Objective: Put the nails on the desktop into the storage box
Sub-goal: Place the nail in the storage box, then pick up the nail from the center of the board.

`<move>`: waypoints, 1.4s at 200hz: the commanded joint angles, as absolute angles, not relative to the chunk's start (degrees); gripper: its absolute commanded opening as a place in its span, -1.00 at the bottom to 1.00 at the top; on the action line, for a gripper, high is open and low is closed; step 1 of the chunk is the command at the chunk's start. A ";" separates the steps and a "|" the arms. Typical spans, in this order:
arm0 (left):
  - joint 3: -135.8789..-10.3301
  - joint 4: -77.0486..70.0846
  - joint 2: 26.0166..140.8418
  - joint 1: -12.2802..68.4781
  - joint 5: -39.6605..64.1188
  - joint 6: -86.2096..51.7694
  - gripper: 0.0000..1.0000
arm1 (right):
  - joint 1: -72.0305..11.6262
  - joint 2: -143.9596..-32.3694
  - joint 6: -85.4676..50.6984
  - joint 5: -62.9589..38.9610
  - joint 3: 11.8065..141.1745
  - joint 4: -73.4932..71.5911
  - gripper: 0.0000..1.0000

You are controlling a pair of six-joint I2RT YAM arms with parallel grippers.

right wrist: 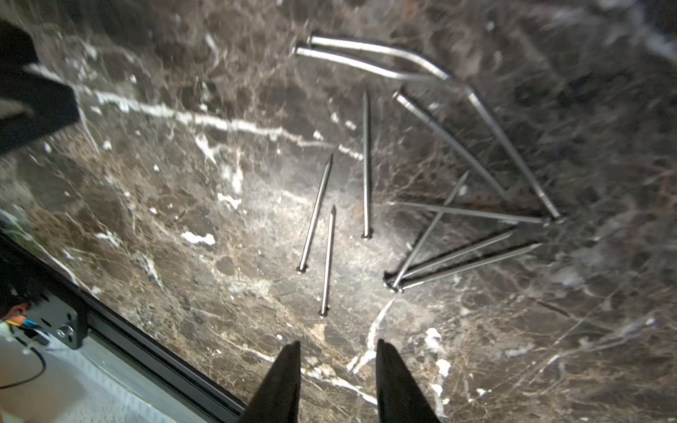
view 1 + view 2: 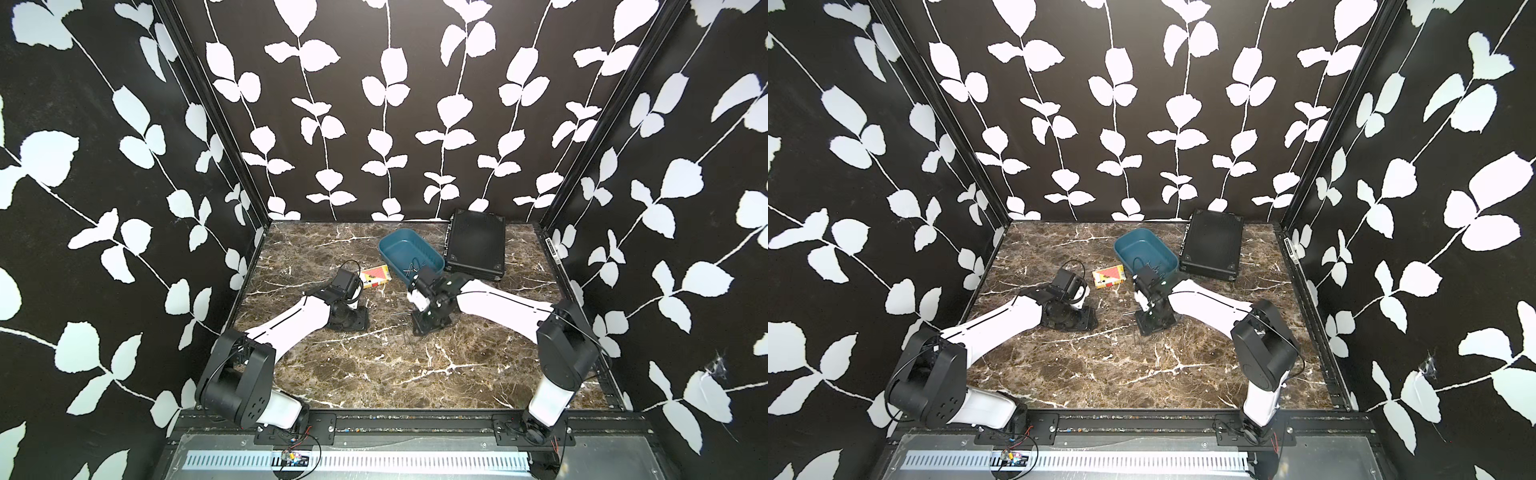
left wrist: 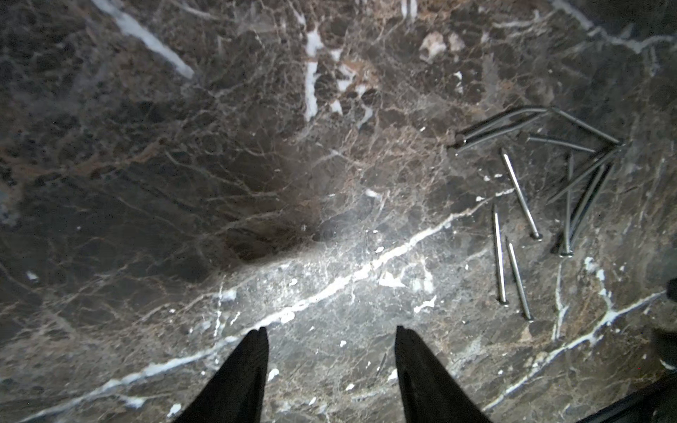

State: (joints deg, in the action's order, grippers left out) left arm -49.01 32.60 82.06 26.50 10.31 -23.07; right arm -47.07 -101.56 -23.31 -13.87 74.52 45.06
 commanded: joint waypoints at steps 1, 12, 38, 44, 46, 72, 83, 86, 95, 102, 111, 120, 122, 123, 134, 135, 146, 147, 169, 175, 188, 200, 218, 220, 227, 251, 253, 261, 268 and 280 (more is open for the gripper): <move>-46.89 32.01 78.48 26.02 10.46 -24.71 0.16 | -50.04 -102.97 -22.06 -10.11 73.33 46.34 -0.25; -46.10 31.86 77.75 25.87 10.70 -25.13 0.16 | -51.46 -103.50 -22.22 -9.13 73.34 46.59 -0.25; -44.83 31.89 76.33 25.67 10.99 -25.70 0.16 | -53.46 -104.15 -22.84 -7.36 72.89 46.51 -0.24; -44.74 32.08 76.00 25.70 10.99 -25.70 0.16 | -53.72 -104.26 -23.01 -6.94 72.80 46.44 -0.24; -44.69 32.15 75.89 25.67 10.99 -25.74 0.16 | -53.84 -104.31 -23.09 -6.88 72.69 46.42 -0.24; -44.54 33.09 74.62 25.67 10.60 -25.73 0.16 | -54.79 -105.20 -23.16 -5.73 72.51 45.84 -0.24; -44.31 33.29 74.14 25.71 10.33 -25.81 0.16 | -54.94 -105.67 -23.07 -5.30 72.64 45.50 -0.23; -44.30 33.31 73.97 25.68 10.37 -25.84 0.17 | -55.02 -105.85 -23.03 -5.23 72.66 45.41 -0.24; -44.25 33.46 73.64 25.64 10.26 -26.00 0.16 | -55.19 -106.37 -23.02 -4.70 72.94 45.36 -0.24; -44.20 33.56 73.42 25.63 10.20 -26.09 0.17 | -55.26 -106.81 -22.98 -4.25 73.10 45.44 -0.23; -44.28 33.65 73.20 25.64 10.22 -26.27 0.17 | -55.22 -107.28 -22.88 -3.97 73.37 45.20 -0.24; -44.37 33.81 72.97 25.66 10.20 -26.34 0.17 | -55.23 -107.73 -22.85 -3.75 73.45 44.96 -0.23; -44.38 33.81 72.98 25.62 10.20 -26.36 0.17 | -55.27 -107.83 -22.85 -3.77 73.56 44.95 -0.23; -44.38 33.87 73.01 25.62 10.20 -26.32 0.17 | -55.23 -107.93 -22.85 -3.73 73.61 44.97 -0.23; -44.77 34.29 72.88 25.66 10.15 -26.22 0.17 | -55.28 -108.41 -22.80 -3.61 73.74 44.76 -0.23; -44.80 34.33 72.83 25.71 10.13 -26.21 0.16 | -55.28 -108.48 -22.78 -3.65 73.74 44.75 -0.23; -45.04 34.73 72.74 25.65 9.94 -26.06 0.17 | -55.28 -109.04 -22.76 -3.79 73.74 44.48 -0.24; -45.06 34.72 72.71 25.66 9.94 -26.04 0.17 | -55.24 -109.05 -22.76 -3.78 73.70 44.43 -0.24; -45.05 35.17 72.60 25.59 9.87 -25.88 0.17 | -55.54 -110.15 -22.72 -3.62 73.74 43.90 -0.24; -45.01 35.23 72.61 25.59 9.91 -25.87 0.17 | -55.55 -110.50 -22.60 -3.60 73.95 43.86 -0.25; -45.02 35.35 72.60 25.67 9.89 -25.90 0.17 | -55.84 -111.30 -22.33 -3.26 74.17 43.86 -0.27; -45.05 35.41 72.62 25.65 9.85 -25.93 0.17 | -56.06 -112.16 -22.24 -2.94 74.44 44.07 -0.31; -45.25 35.45 72.69 25.64 9.93 -25.85 0.17 | -56.25 -113.35 -22.32 -2.25 74.48 44.30 -0.42; -45.30 35.49 72.73 25.64 9.93 -25.86 0.17 | -56.29 -113.41 -22.32 -2.17 74.47 44.36 -0.43; -45.40 35.59 72.77 25.66 9.98 -25.83 0.17 | -56.29 -113.71 -22.32 -1.94 74.44 44.34 -0.51; -45.74 35.75 73.01 25.61 10.02 -25.75 0.17 | -56.29 -114.19 -22.24 -1.76 74.44 44.34 -0.67; -45.76 35.70 72.99 25.70 10.02 -25.75 0.17 | -56.32 -114.13 -22.24 -1.78 74.44 44.31 -0.69; -45.81 35.62 73.02 25.61 10.06 -25.63 0.17 | -56.32 -114.16 -22.19 -1.74 74.62 44.46 -0.76; -45.83 35.66 73.16 25.66 10.03 -25.64 0.17 | -56.29 -114.09 -22.07 -1.76 74.76 44.73 -0.82; -45.94 35.51 73.27 25.64 9.94 -25.54 0.17 | -56.33 -113.58 -21.90 -1.59 74.79 45.38 -0.90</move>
